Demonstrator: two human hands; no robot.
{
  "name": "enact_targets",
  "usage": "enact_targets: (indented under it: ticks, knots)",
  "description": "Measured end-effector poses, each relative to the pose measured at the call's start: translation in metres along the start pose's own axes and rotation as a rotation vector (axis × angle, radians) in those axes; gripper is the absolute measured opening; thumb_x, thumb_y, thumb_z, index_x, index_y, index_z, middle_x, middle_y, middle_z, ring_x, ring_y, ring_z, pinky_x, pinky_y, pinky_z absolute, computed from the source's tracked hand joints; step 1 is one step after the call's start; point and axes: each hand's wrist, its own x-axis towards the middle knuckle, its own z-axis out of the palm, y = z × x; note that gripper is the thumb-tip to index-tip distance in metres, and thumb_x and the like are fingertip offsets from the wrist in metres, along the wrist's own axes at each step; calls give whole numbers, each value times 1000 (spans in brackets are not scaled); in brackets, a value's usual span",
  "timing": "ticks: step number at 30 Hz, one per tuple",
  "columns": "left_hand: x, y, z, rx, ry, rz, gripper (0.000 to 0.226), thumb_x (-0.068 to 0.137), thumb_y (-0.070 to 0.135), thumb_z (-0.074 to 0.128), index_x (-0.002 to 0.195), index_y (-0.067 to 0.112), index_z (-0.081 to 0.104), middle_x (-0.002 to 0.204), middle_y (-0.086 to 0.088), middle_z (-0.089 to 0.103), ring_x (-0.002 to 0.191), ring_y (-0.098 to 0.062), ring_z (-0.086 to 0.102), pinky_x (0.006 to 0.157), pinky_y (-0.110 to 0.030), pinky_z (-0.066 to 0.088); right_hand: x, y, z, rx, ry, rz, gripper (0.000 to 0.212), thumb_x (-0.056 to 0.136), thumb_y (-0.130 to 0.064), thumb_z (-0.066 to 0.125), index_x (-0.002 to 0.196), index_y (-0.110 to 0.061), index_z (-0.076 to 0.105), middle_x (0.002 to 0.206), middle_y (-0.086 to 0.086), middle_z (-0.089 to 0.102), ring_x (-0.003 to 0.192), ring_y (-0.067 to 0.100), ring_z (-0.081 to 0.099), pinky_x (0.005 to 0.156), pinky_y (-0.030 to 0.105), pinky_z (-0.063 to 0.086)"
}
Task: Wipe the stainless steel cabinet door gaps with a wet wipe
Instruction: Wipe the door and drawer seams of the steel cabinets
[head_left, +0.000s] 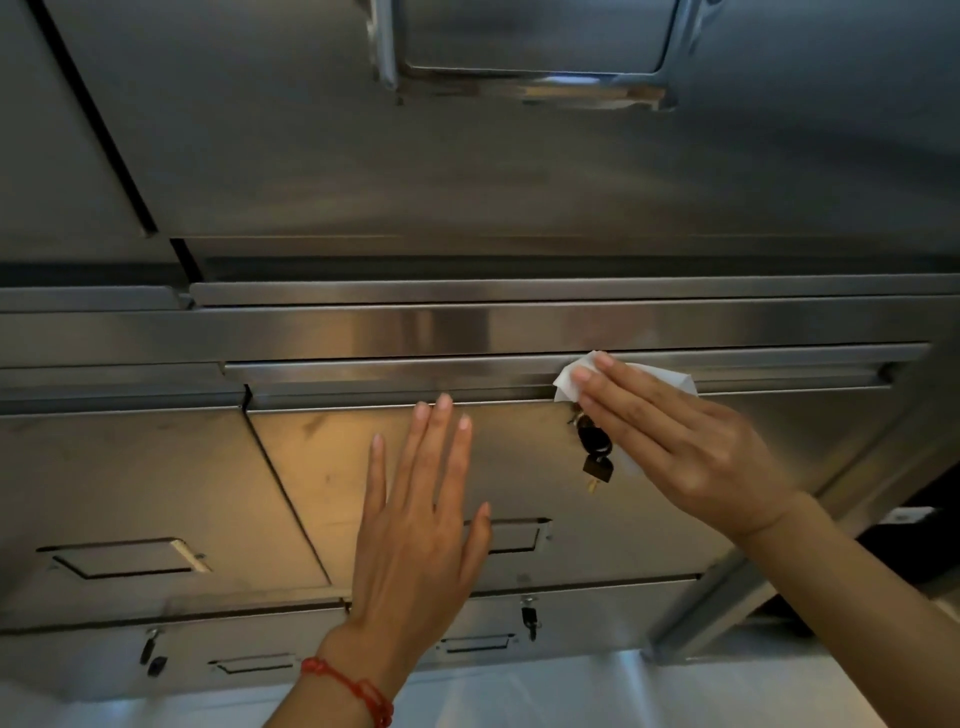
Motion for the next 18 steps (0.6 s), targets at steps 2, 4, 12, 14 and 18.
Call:
enact_targets:
  ticks: [2,4,12,14,18]
  knots:
    - [3,11,4,2,8,-12,61,90,33,35,144,4,25,152,-15,23,142,-27,15,113,-50,13,-4,6,0,14,6,-17,26,96,5,43,113,5,62,122,20,57,114,33,56,94,45,46]
    - [7,22,7,-1,21,-28,61,90,32,36,144,4,25,152,-15,22,142,-27,15,113,-50,13,-6,12,2,26,11,-36,27,96,4,43,112,5,64,122,20,58,114,33,57,93,44,48]
    - [17,43,13,70,17,-80,60,90,32,36,142,3,29,150,-16,26,141,-27,18,112,-52,15,-15,30,11,61,49,-114,26,93,5,49,116,4,61,123,19,58,116,31,56,98,41,45]
    - [17,45,14,84,11,-102,60,90,32,36,142,4,29,150,-15,27,140,-26,19,111,-52,14,-21,35,11,81,49,-114,26,91,5,52,115,4,63,124,19,58,117,31,55,97,41,46]
    - [20,51,15,91,26,-156,59,88,31,36,141,5,28,149,-14,29,139,-25,21,111,-52,15,-28,42,12,86,53,-128,27,90,6,53,115,4,64,125,18,58,118,31,55,98,40,46]
